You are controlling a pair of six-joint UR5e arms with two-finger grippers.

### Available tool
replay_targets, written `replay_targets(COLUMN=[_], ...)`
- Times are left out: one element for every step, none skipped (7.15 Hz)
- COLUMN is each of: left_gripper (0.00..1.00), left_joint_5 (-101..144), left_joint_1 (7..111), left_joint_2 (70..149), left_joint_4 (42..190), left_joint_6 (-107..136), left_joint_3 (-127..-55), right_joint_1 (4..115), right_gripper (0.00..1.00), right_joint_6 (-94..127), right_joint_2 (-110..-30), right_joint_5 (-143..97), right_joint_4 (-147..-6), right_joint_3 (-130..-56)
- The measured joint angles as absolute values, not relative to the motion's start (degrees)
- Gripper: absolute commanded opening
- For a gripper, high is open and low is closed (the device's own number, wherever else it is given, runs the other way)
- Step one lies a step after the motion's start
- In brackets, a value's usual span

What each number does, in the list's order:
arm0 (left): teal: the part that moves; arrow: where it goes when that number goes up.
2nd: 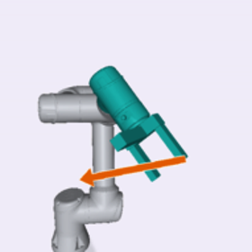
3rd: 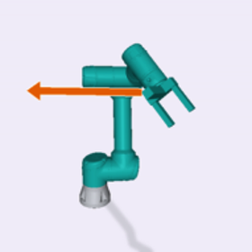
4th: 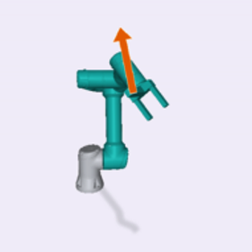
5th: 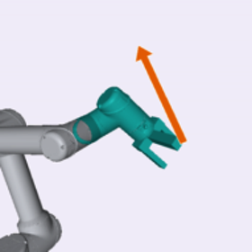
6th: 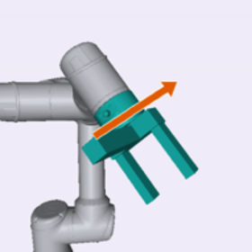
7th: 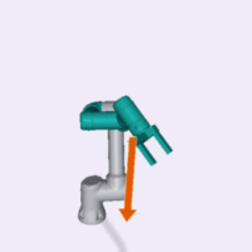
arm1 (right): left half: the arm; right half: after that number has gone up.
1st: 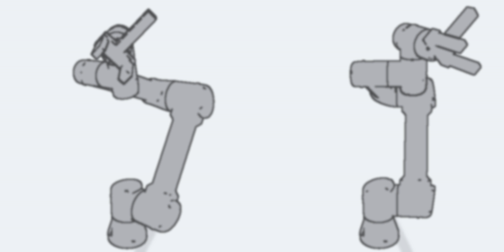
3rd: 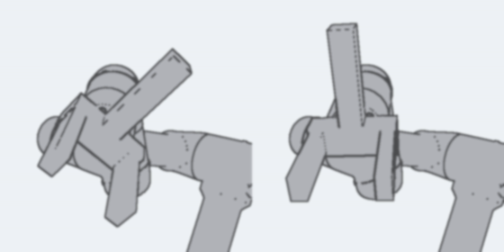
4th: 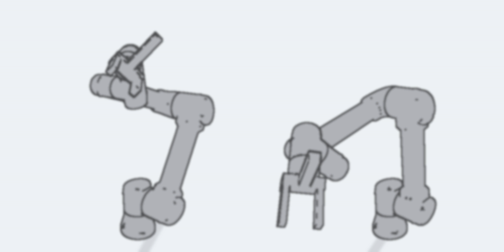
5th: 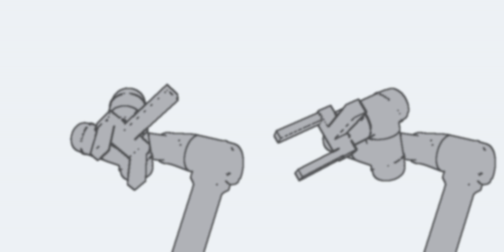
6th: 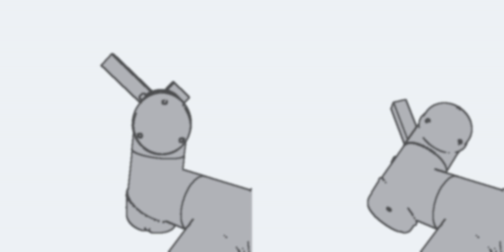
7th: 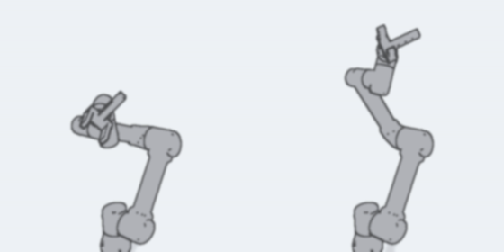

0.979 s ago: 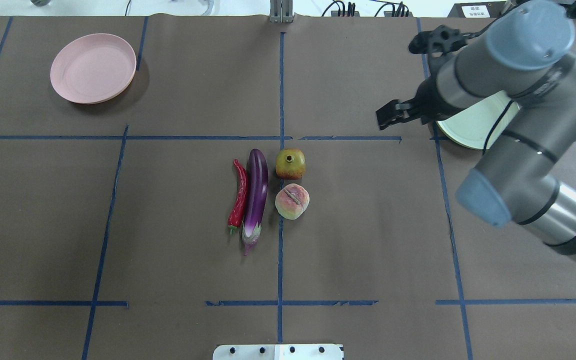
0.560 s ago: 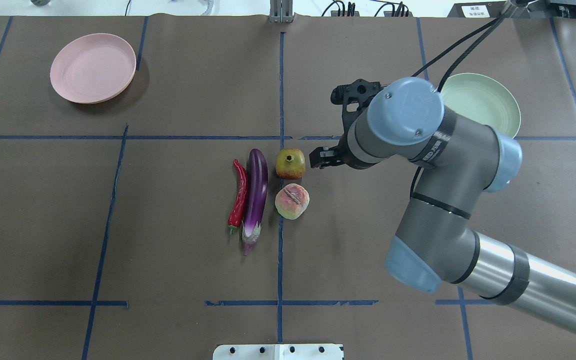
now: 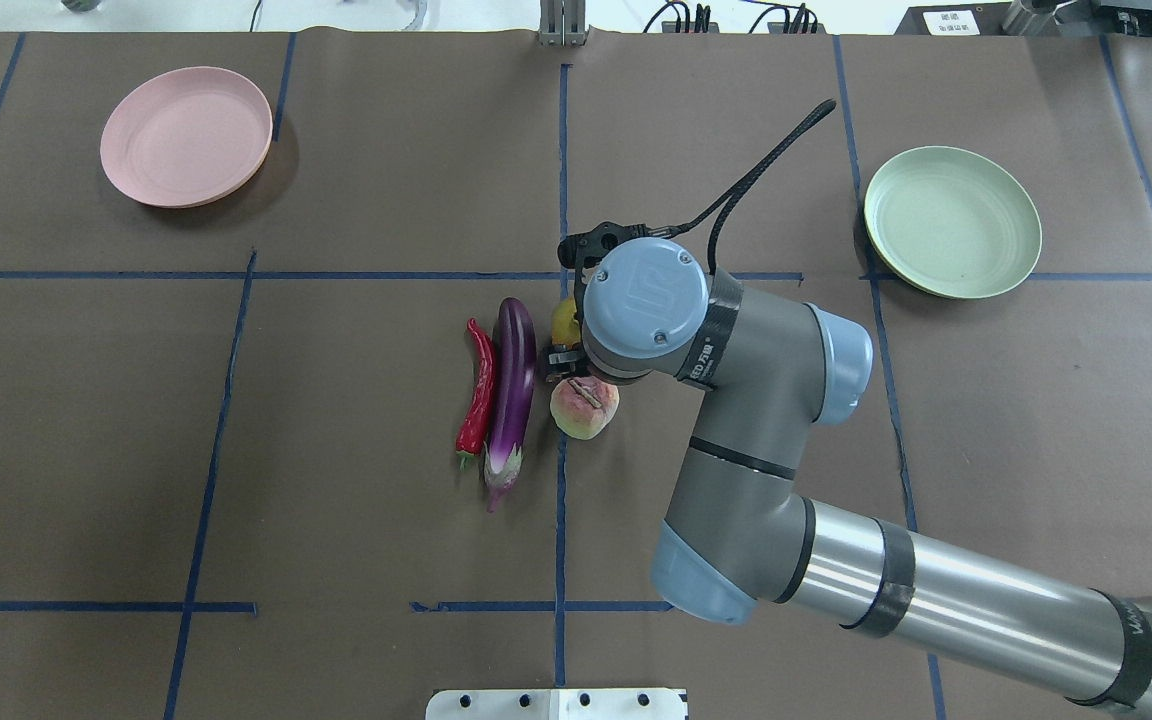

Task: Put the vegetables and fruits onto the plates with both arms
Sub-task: 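Reach the right gripper down and grasp the cut peach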

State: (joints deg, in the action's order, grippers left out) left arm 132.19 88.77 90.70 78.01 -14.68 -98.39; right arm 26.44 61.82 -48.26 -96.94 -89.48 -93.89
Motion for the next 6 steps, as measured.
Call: replay_targets(left_gripper=[1.0, 1.0, 1.0, 1.0, 1.0, 1.0], left_joint_5=[132.19, 132.19, 132.19, 132.19, 132.19, 132.19], left_joint_1=[88.77, 88.77, 88.77, 88.77, 88.77, 88.75], left_joint_2=[90.7, 90.7, 90.7, 90.7, 90.7, 90.7], left_joint_4=[78.0, 78.02, 78.04, 78.04, 78.05, 78.07], left_joint_6=[-14.68, -14.68, -14.68, -14.68, -14.68, -14.68], left_joint_3=[-98.36, -98.33, -98.26, -98.19, -98.14, -98.08], right_joint_1=[25.81, 25.39, 25.12, 24.9, 24.73, 24.58], right_gripper=[0.99, 0.99, 0.99, 0.99, 0.99, 0.99], right_joint_6=[62.37, 63.44, 64.0, 64.2, 64.22, 64.17], right_joint_2=[-47.34, -46.82, -46.45, -46.15, -45.84, -45.67], right_joint_5=[-96.77, -96.68, -96.63, -96.59, -96.54, -96.53], right_joint_4=[-89.37, -89.3, -89.23, -89.17, -89.14, -89.1], right_joint_3=[-92.61, -91.98, -91.51, -90.61, -89.43, -88.51])
